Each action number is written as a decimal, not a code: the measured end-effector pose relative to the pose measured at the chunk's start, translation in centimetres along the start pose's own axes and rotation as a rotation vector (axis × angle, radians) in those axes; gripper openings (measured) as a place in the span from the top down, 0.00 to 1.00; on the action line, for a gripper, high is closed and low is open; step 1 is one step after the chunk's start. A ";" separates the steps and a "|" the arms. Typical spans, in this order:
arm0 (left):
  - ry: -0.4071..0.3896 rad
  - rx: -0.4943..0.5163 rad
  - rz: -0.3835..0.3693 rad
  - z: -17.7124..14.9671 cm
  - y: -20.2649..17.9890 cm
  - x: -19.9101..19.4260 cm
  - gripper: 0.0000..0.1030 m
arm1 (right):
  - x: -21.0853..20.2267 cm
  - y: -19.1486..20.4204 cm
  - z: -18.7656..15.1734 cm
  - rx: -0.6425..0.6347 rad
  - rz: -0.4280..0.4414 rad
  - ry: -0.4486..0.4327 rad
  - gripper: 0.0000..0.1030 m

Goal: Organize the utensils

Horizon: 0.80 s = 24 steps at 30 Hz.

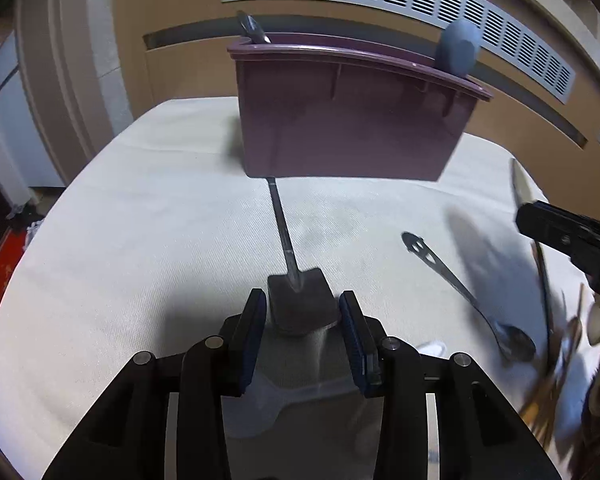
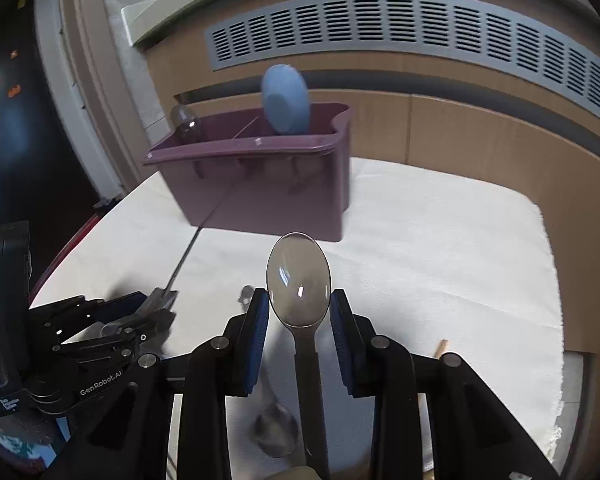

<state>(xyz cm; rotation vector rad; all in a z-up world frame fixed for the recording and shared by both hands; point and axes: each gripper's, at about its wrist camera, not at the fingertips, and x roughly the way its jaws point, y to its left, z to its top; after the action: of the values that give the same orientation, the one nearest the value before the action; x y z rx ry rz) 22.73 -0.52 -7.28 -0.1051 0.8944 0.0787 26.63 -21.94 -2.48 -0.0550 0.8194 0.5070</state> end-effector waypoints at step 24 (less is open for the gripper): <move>-0.293 0.098 0.014 2.4 2.8 -10.6 0.71 | -3.8 1.7 0.0 0.014 -0.011 -0.125 0.72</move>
<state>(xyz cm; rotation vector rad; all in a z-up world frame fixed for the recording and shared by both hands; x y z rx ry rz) 17.62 2.27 2.36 0.0046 0.6051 0.0618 23.68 -21.99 0.53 -0.0150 0.6998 0.4893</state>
